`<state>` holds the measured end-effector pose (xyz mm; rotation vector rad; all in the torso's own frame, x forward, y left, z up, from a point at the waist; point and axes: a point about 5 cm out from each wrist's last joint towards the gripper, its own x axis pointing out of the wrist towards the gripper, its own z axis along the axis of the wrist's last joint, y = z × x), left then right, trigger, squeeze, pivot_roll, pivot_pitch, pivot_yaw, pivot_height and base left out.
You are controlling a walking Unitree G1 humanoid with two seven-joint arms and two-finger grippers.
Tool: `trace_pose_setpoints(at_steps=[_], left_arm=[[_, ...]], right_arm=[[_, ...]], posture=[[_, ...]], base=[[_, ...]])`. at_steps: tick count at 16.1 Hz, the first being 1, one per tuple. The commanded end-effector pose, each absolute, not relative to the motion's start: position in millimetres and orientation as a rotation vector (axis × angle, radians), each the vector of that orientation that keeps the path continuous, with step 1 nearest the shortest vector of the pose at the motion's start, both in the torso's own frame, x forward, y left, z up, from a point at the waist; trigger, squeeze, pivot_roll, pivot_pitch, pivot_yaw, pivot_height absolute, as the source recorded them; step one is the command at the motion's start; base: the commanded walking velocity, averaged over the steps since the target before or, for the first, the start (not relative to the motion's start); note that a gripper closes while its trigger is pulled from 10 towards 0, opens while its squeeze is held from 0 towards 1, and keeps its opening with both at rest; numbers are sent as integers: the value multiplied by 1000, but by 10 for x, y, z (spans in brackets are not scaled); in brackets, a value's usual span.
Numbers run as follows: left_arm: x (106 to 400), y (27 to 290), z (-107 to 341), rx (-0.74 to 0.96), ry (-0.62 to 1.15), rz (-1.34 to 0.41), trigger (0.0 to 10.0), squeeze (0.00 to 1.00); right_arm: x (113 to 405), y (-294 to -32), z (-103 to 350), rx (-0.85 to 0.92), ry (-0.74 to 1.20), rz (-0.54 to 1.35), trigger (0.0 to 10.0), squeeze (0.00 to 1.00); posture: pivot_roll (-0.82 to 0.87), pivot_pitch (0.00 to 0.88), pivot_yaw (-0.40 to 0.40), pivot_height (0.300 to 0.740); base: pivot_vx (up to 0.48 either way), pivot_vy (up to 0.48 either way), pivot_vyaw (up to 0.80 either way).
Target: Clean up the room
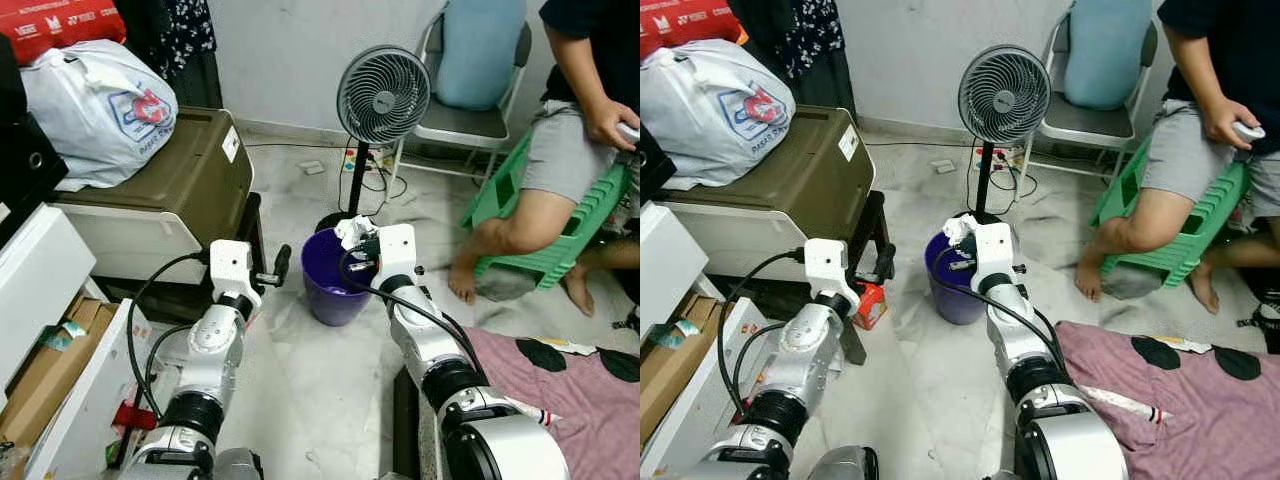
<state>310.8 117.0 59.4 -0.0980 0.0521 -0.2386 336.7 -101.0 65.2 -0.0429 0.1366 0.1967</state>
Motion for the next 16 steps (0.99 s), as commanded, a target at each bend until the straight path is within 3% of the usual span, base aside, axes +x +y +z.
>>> trace_pose_setpoints(at_steps=[1,8,16], left_arm=[[3135,1155,621,-89,42,-253,10000,0],[3140,1146,623,-92,40,-252,10000,0],[3131,1131,620,-102,40,-255,10000,0]], right_arm=[[3390,-1029,670,-46,134,194,10000,0],[3390,-1023,676,-62,128,203,10000,0],[3387,-1050,667,-60,132,191,10000,0]], posture=[[79,0,-30,740],[78,0,-33,740],[73,0,-36,740]], base=[[0,0,0],[0,0,653],[0,0,0]])
